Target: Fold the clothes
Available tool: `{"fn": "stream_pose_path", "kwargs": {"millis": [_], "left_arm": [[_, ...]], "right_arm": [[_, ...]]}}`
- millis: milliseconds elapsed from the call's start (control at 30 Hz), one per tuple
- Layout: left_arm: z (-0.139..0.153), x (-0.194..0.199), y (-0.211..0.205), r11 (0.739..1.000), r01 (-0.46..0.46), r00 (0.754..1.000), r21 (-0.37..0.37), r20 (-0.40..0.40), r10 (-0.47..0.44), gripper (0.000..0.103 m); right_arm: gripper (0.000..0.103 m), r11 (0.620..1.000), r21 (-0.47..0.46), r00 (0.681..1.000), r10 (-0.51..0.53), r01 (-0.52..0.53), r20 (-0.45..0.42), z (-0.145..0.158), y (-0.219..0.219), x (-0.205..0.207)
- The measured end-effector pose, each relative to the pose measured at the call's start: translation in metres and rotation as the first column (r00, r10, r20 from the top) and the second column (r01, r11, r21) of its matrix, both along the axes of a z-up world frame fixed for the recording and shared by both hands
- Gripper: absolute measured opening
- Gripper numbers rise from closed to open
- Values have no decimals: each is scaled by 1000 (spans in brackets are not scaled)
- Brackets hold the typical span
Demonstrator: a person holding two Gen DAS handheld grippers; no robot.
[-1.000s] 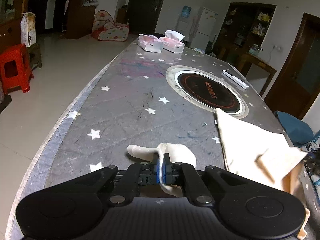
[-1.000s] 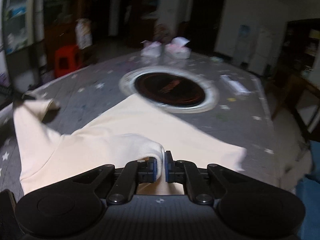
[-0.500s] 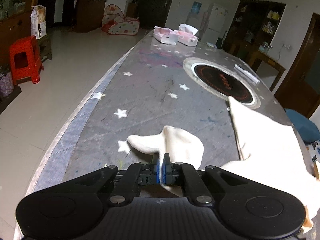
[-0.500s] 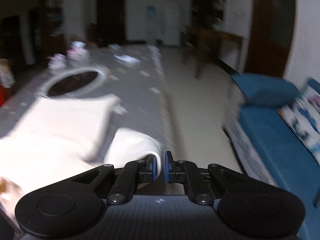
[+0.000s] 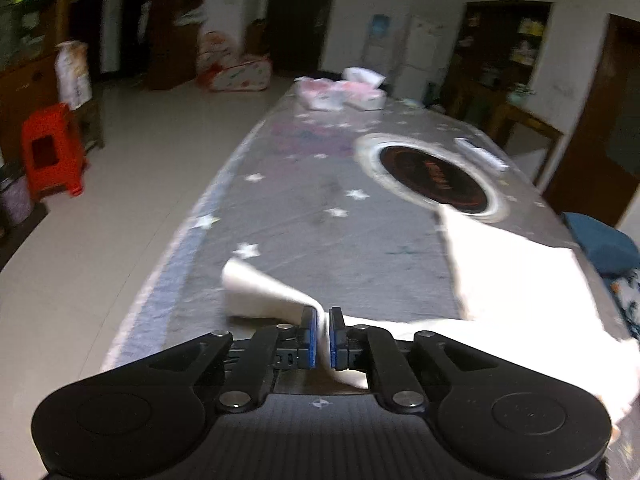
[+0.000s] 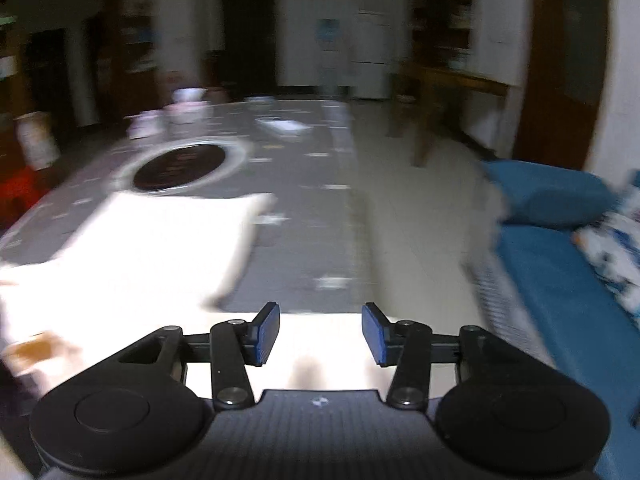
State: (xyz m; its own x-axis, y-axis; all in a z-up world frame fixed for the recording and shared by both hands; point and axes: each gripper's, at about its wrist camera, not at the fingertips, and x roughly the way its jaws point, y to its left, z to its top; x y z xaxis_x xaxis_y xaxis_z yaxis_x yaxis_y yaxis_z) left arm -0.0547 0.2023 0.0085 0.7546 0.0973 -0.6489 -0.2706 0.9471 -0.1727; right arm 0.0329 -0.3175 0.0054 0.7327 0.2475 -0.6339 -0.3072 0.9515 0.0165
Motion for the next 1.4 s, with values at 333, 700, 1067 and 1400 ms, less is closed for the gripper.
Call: {"fn": "stream_pose_path", "kwargs": {"millis": [333,700,1067,1400], "left_arm": [[3,9,6,997,-70,997,12,-14,70,10],[-6,9,-105,888,447,894,-109,25,-447,34],[-32,32,-158,791,609,790,-61,-44,-612,10],[-36,23,-162,737,673,733,-62,-78,-676,4]], "right_arm": [[46,891,56,889,453,-450,-68,-6,99,-18],[28,815,47,803,577,-577,-153,-30,154,-26],[4,780,-25,771,612,-625,-174,-31,163,-36],[2,708,-7,693,689,-706,-211,-31,162,-53]]}}
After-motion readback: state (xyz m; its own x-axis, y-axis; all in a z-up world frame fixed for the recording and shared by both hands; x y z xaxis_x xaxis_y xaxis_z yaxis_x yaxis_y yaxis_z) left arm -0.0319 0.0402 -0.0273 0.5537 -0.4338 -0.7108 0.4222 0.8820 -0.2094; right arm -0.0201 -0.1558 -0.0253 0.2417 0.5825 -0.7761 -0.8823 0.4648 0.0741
